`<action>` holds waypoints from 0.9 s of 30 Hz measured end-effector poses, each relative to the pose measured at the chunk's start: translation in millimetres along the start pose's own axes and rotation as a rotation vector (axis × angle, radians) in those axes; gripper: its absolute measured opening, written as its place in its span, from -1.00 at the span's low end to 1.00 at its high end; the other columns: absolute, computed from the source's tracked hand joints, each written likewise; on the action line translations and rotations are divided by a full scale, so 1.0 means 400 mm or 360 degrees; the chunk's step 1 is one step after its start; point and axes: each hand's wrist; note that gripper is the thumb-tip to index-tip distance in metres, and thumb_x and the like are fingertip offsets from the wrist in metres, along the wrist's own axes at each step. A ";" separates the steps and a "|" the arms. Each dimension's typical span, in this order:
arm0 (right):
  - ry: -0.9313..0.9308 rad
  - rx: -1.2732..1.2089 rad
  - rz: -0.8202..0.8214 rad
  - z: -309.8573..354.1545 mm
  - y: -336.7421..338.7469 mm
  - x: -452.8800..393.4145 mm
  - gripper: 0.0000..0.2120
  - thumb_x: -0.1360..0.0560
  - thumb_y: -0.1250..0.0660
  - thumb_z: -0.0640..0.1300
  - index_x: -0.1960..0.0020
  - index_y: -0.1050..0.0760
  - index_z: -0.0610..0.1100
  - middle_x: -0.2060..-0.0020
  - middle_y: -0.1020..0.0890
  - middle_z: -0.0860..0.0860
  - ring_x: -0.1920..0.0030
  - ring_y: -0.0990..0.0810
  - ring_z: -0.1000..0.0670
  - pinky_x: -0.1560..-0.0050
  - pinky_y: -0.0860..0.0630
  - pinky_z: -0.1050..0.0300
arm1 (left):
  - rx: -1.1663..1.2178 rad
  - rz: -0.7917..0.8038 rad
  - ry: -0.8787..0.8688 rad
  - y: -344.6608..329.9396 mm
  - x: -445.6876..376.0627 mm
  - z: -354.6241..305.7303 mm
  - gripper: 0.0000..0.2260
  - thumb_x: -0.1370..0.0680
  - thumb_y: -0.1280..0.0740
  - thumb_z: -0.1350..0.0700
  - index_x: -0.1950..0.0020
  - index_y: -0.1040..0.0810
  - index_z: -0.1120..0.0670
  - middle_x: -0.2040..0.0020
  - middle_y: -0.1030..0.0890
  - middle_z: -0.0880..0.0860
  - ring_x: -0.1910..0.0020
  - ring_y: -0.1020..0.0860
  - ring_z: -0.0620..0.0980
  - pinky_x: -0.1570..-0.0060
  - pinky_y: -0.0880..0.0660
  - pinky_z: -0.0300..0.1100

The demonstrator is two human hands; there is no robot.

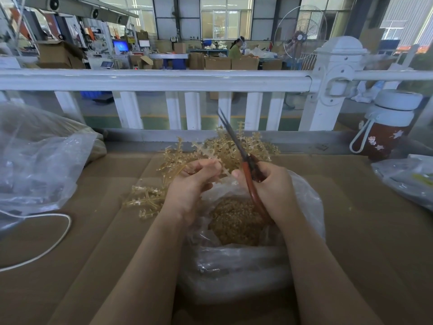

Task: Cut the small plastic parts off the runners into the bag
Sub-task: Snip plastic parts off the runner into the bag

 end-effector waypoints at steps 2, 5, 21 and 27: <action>-0.0069 -0.0145 0.0031 0.003 0.002 -0.006 -0.80 -0.40 -0.55 0.12 0.21 -0.65 0.01 0.33 -0.69 0.12 0.32 -0.65 0.13 0.29 -0.58 0.17 | -0.0084 0.0037 0.0037 -0.007 0.002 0.001 -0.71 -0.29 -0.55 0.05 0.04 -0.67 0.09 0.16 -0.69 0.01 0.12 -0.61 -0.02 -0.03 -0.51 -0.13; -0.0121 -0.0250 0.0127 0.011 0.000 -0.010 -0.91 -0.44 -0.56 -0.04 0.15 -0.68 -0.04 0.27 -0.72 0.04 0.25 -0.68 0.09 0.25 -0.55 0.35 | -0.0150 0.0012 0.0061 -0.013 0.004 0.001 -0.68 -0.23 -0.59 0.02 0.07 -0.71 0.07 0.05 -0.71 0.10 -0.04 -0.62 0.18 -0.29 -0.46 0.16; -0.0197 -0.0379 0.0069 0.021 -0.002 -0.014 -0.93 -0.50 -0.49 -0.16 0.08 -0.67 -0.17 0.29 -0.71 0.03 0.22 -0.67 0.11 0.24 -0.45 0.50 | -0.0639 -0.0411 -0.0618 0.002 0.003 -0.019 -0.60 -0.52 -0.38 0.33 -0.22 -0.58 -0.10 -0.25 -0.51 -0.08 -0.21 -0.49 -0.21 -0.30 -0.48 -0.08; -0.0166 -0.0309 0.0064 0.017 -0.006 -0.013 -0.93 -0.50 -0.49 -0.15 0.07 -0.67 -0.15 0.33 -0.71 0.07 0.30 -0.66 0.18 0.27 -0.45 0.49 | -0.0733 -0.0231 -0.0572 -0.034 0.005 -0.015 -0.93 -0.52 -0.46 0.08 0.01 -0.68 -0.01 -0.17 -0.60 -0.06 -0.20 -0.55 -0.14 -0.29 -0.44 -0.08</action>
Point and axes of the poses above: each hand's wrist, its own x-axis away from the middle knuckle, its own y-axis out of the back of the hand, z = x × y
